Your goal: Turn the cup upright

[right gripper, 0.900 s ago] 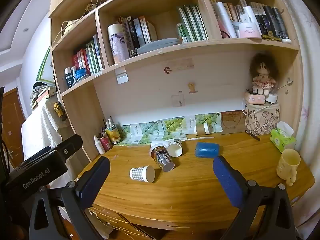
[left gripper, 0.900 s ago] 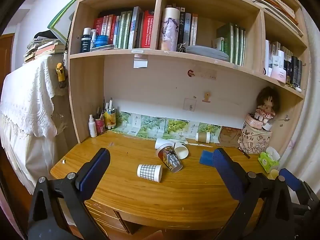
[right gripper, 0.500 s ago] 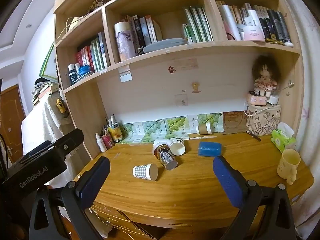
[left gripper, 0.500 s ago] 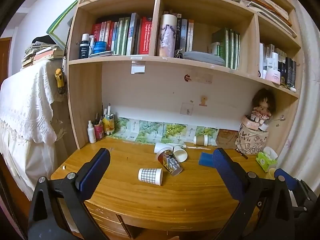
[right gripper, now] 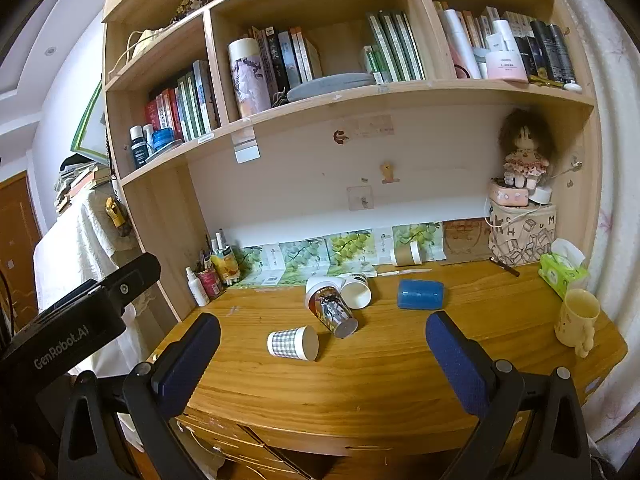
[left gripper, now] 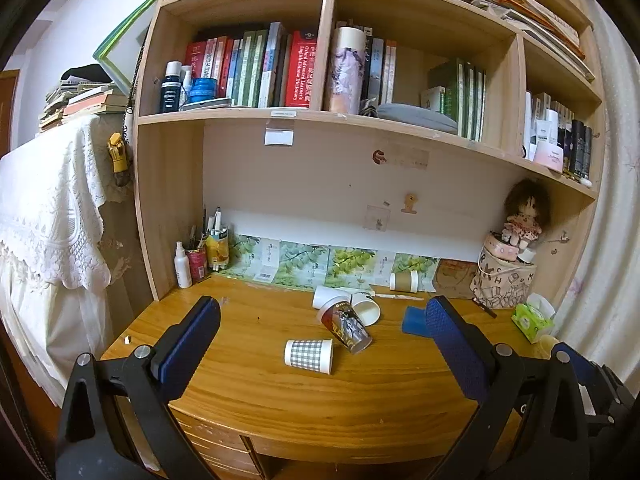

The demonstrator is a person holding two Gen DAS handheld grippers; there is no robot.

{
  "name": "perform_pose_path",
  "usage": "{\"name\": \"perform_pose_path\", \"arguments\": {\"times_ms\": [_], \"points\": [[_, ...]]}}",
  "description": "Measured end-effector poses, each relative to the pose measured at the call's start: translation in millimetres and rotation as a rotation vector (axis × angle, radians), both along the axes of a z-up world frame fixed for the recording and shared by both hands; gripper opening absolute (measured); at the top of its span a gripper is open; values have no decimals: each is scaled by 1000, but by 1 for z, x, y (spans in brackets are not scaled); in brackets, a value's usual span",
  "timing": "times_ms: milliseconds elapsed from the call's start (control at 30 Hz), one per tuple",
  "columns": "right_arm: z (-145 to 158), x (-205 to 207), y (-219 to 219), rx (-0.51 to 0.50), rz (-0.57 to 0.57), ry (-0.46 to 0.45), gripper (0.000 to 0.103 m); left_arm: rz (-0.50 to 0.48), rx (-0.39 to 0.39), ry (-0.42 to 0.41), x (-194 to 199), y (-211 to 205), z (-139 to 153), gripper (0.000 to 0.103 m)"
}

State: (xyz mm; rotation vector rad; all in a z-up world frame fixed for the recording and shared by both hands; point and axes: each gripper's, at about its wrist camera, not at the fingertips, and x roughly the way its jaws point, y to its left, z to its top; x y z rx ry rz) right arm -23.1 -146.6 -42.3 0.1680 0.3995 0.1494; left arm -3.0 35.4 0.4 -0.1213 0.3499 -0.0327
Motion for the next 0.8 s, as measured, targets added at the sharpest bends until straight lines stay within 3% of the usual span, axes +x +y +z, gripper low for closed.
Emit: {"name": "perform_pose_path", "arguments": {"times_ms": [533, 800], "points": [[-12, 14, 15, -29, 32, 78, 103, 19, -52, 105, 21, 14, -16, 102], [-20, 43, 5, -26, 69, 131, 103, 86, -39, 162, 49, 7, -23, 102]]}}
